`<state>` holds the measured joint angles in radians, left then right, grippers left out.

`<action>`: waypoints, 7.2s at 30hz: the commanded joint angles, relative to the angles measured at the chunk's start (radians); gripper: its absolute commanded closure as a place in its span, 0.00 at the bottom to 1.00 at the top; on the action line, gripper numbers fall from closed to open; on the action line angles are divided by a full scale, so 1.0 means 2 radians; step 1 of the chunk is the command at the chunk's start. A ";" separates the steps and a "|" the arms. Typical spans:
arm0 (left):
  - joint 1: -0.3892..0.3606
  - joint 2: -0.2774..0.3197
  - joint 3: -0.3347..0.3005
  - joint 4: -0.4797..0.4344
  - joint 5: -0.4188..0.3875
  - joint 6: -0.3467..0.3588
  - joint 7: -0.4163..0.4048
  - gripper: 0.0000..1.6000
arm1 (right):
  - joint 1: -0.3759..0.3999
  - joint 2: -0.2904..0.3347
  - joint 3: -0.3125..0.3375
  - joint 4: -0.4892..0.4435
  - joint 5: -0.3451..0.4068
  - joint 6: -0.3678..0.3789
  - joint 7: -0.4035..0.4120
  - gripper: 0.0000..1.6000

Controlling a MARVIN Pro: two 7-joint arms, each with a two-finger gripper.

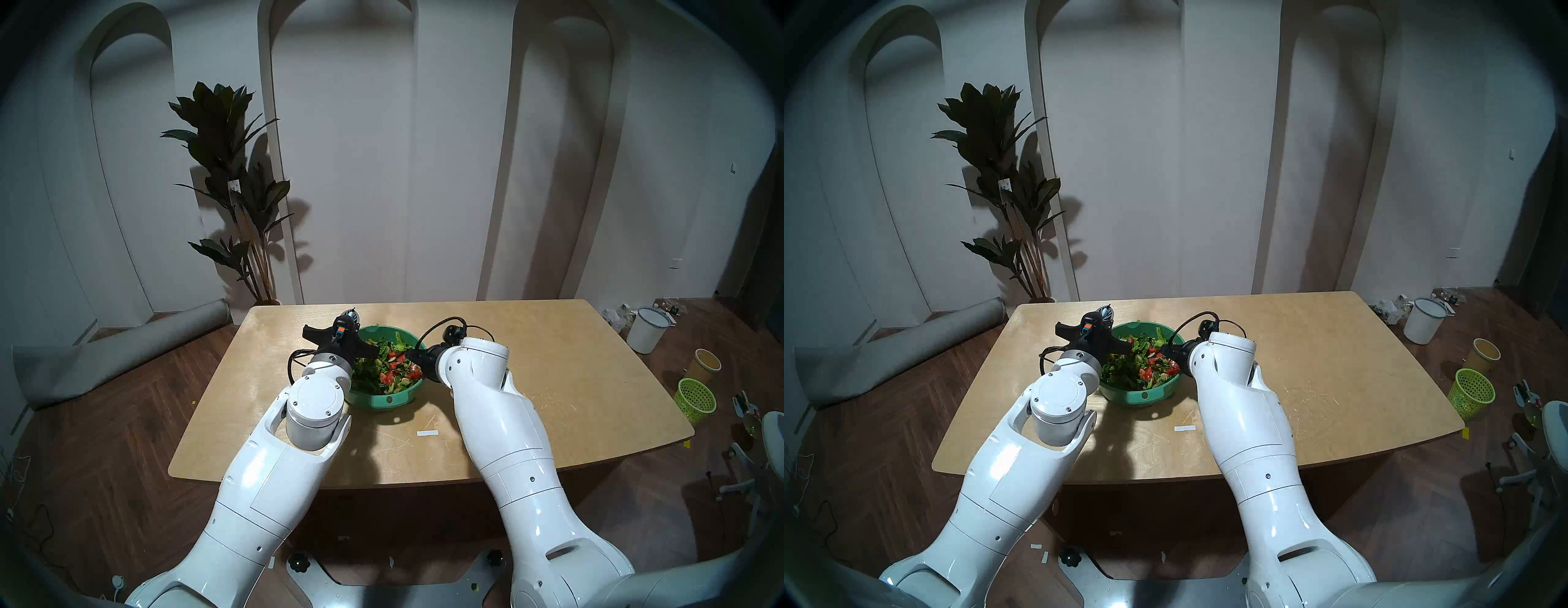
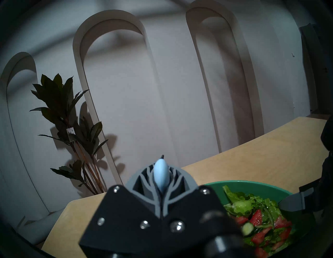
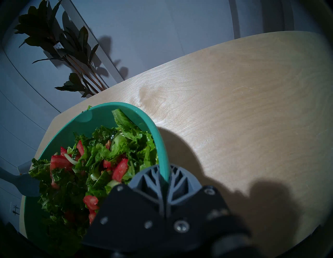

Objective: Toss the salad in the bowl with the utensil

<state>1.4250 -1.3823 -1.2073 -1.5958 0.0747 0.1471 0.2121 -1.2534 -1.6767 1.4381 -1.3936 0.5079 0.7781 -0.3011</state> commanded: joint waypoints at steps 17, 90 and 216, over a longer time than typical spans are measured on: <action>-0.045 -0.006 0.000 0.076 0.006 -0.058 0.003 1.00 | 0.005 -0.002 0.001 -0.011 0.000 0.000 -0.001 1.00; -0.059 -0.015 -0.003 0.043 -0.182 -0.031 -0.205 1.00 | 0.006 -0.002 0.001 -0.010 -0.001 -0.001 0.000 1.00; -0.435 -0.030 -0.058 0.728 -0.141 -0.241 -0.690 1.00 | 0.005 -0.003 0.002 -0.011 -0.002 0.000 0.000 1.00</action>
<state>0.5690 -1.4489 -1.3272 -0.1724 -0.2084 -0.3552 -1.1265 -1.2518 -1.6769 1.4410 -1.3923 0.5018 0.7782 -0.2992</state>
